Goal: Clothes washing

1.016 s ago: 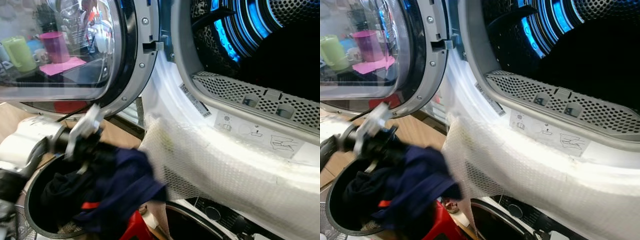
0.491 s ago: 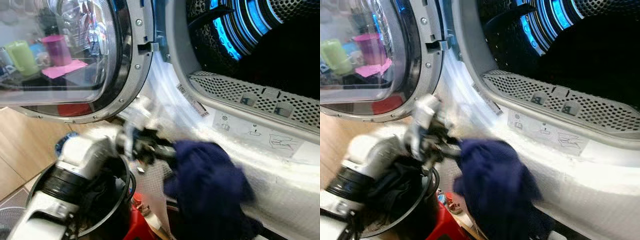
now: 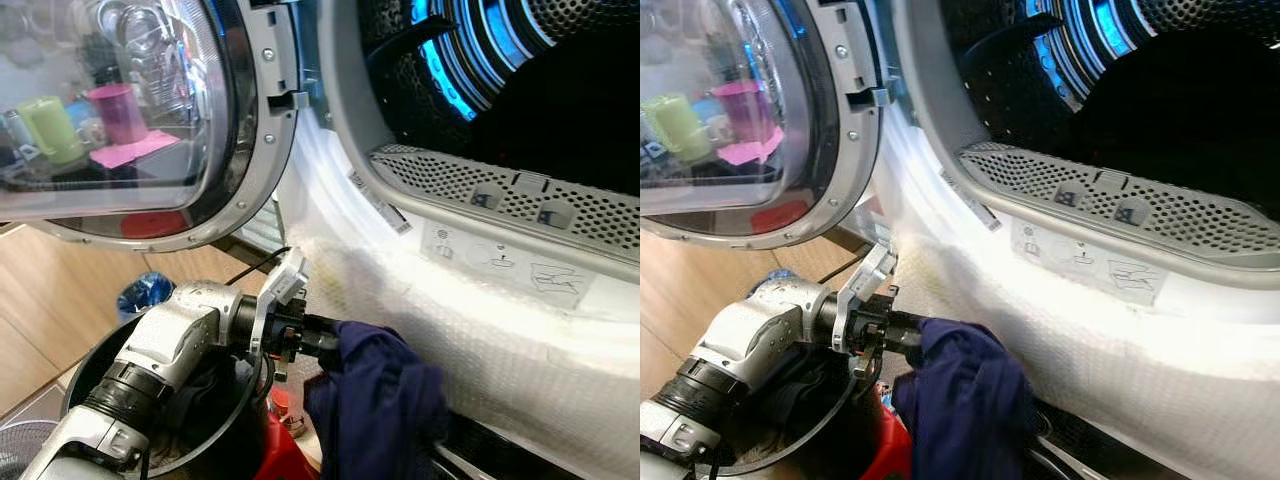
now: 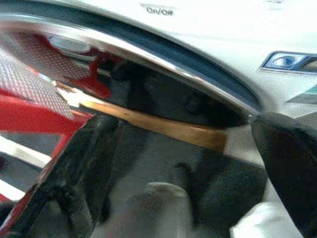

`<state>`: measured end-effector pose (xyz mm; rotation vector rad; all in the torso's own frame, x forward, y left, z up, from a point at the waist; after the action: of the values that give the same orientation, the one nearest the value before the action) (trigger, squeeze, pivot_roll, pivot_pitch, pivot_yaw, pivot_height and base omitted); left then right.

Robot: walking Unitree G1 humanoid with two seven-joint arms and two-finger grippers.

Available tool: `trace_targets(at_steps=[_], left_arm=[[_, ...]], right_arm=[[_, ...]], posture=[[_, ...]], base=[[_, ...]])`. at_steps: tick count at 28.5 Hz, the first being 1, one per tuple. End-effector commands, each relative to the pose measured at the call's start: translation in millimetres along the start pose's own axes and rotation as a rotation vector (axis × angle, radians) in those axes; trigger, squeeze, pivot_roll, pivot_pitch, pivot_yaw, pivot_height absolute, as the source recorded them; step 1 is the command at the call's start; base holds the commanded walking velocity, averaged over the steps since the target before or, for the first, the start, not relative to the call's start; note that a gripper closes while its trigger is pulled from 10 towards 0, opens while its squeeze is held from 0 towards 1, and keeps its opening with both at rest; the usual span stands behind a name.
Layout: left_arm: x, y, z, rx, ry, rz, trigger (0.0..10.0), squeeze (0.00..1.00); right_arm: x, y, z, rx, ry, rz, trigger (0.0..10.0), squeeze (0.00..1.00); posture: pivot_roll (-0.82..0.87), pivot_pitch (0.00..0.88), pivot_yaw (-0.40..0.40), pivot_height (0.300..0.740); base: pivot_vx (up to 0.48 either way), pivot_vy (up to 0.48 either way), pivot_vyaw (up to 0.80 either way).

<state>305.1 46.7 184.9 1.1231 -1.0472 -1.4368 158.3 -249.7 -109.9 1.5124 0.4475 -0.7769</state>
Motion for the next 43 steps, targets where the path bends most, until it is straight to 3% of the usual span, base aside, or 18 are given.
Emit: trace_targets(at_steps=[1, 5, 7, 8, 9, 10, 17, 20, 22, 28, 30, 32, 34, 36, 40, 43], left_arm=[[-2.7, -7, 1.2, 0.021, 0.012, -0.028, 0.0, 0.0], [0.6, -20, 2.8, 0.011, 0.005, -0.051, 0.0, 0.0], [3.3, -31, 4.6, 0.006, -0.006, -0.079, 0.0, 0.0], [3.3, -31, 4.6, 0.006, -0.006, -0.079, 0.0, 0.0], [5.1, -37, 4.9, 0.007, -0.007, -0.093, 0.0, 0.0], [8.2, -47, 5.1, 0.016, -0.01, -0.125, 0.0, 0.0], [17.8, -57, -3.5, 0.014, 0.031, -0.124, 0.0, 0.0], [31.7, -71, -2.3, 0.016, 0.016, -0.147, 0.0, 0.0], [34.8, -78, -1.7, 0.009, 0.002, -0.163, 0.0, 0.0], [31.1, -103, -1.7, 0.058, -0.017, -0.305, 0.0, 0.0], [32.6, -104, -1.5, 0.037, -0.022, -0.294, 0.0, 0.0], [33.1, -104, -0.7, 0.033, -0.031, -0.295, 0.0, 0.0], [35.8, -104, 2.3, 0.021, -0.059, -0.286, 0.0, 0.0], [36.6, -103, 2.6, 0.021, -0.061, -0.283, 0.0, 0.0], [45.0, -96, 2.1, 0.033, -0.074, -0.25, 0.0, 0.0], [50.4, -93, 3.4, 0.036, -0.089, -0.233, 0.0, 0.0]], right_arm=[[-7.4, 5, 2.7, -0.052, 0.044, 0.052, 10.0, 0.0], [-20.5, 7, 12.8, -0.128, 0.079, 0.09, 10.0, 0.0], [-34.2, 7, 30.0, -0.162, 0.068, 0.103, 10.0, 0.0], [-34.2, 7, 30.0, -0.162, 0.068, 0.103, 10.0, 0.0], [-42.8, 8, 38.4, -0.183, 0.067, 0.114, 10.0, 0.17], [-58.9, 14, 40.3, -0.2, 0.125, 0.158, 10.0, 1.0], [-91.3, 32, 15.4, -0.228, 0.354, 0.244, 10.0, 1.0], [-121.3, 43, -8.7, -0.256, 0.559, 0.273, 10.0, 1.0], [-132.6, 45, -16.5, -0.272, 0.624, 0.262, 10.0, 1.0], [-142.1, 50, -36.9, -0.347, 0.735, 0.245, 10.0, 1.0], [-137.2, 62, -52.3, -0.386, 0.754, 0.275, 10.0, 1.0], [-135.1, 66, -56.4, -0.394, 0.752, 0.285, 10.0, 1.0], [-122.2, 81, -67.5, -0.393, 0.709, 0.326, 10.0, 1.0], [-120.0, 83, -70.4, -0.392, 0.706, 0.332, 10.0, 1.0], [-124.4, 84, -94.6, -0.385, 0.794, 0.335, 10.0, 1.0], [-121.5, 83, -99.7, -0.393, 0.796, 0.316, 10.0, 1.0]], posture=[[-0.06, 0.01, 0.107, 0.74], [-0.08, 0.007, 0.108, 0.74], [-0.09, 0.006, 0.108, 0.74], [-0.09, 0.006, 0.108, 0.74], [-0.09, 0.006, 0.108, 0.74], [-0.1, 0.003, 0.105, 0.74], [-0.1, 0.021, 0.106, 0.74], [-0.11, 0.033, 0.104, 0.74], [-0.13, 0.04, 0.107, 0.74], [-0.13, 0.052, 0.109, 0.74], [-0.12, 0.058, 0.109, 0.74], [-0.12, 0.058, 0.109, 0.74], [-0.12, 0.059, 0.107, 0.74], [-0.12, 0.059, 0.107, 0.74], [-0.11, 0.065, 0.11, 0.74], [-0.11, 0.065, 0.11, 0.74]], base=[[0.0, 0.0, 0.0], [0.0, 0.0, 0.0], [0.0, 0.0, 0.0], [0.0, 0.0, 0.0], [0.0, 0.0, 0.0], [0.0, 0.0, 0.0], [0.0, 0.0, 0.0], [0.0, 0.0, 0.0], [0.0, 0.0, 0.0], [0.0, 0.0, 0.0], [0.0, 0.0, 0.0], [0.0, 0.0, 0.0], [0.0, 0.0, 0.0], [0.0, 0.0, 0.0], [0.0, 0.0, 0.0], [0.0, 0.0, 0.0]])
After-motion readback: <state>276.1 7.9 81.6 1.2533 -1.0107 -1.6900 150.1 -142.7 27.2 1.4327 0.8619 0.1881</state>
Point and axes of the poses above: a point about 5 cm out from each wrist's last joint towards the gripper, its own x axis pointing out of the wrist towards the gripper, its own y axis along the axis of the wrist's last joint, z = x × y, the point moved 5 cm from there along x, pointing out of the wrist towards the gripper, and after that the axes turned 6 degrees about -x, right-handed, at the moved point
